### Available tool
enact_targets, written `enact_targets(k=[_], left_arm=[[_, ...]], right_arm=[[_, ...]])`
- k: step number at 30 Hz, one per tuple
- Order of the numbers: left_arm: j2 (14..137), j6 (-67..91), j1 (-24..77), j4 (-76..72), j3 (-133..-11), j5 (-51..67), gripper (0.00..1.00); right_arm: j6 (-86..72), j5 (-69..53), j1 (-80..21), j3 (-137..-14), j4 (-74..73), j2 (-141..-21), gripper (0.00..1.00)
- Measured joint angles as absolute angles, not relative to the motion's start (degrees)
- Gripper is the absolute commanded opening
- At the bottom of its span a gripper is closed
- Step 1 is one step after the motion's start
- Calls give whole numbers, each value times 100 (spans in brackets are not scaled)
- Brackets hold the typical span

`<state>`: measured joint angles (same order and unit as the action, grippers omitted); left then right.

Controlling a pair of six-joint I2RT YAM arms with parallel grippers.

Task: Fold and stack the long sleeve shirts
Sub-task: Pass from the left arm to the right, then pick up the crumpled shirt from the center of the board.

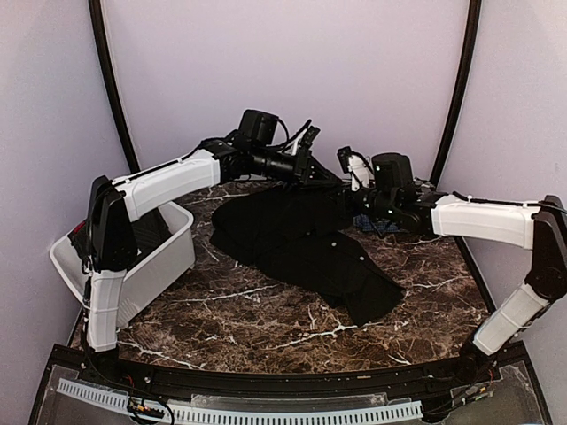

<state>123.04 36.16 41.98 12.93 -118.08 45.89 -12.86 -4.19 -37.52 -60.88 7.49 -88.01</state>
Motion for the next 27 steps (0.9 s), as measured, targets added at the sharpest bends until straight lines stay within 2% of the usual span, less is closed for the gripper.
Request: enact_targets(k=[7,11,21,27], left_arm=[[12079,3225,4200,1802,-11920,3579,37],[11784,3030,4198,2088,-11913,2934,47],[10068,2742,4198,2185,-10418,1216,49],[9791,2814,4182,2198,-9198,268,49]], right_arm=[[-1280,239,-3723,-6521,336,-8803,0],[-1267,563,-3382,-6912,-8,-8803,0],[-1249,823,-2045,-8084,-696,-8969,0],[-1177,821,-1730,-8604,-915,-9321,0]])
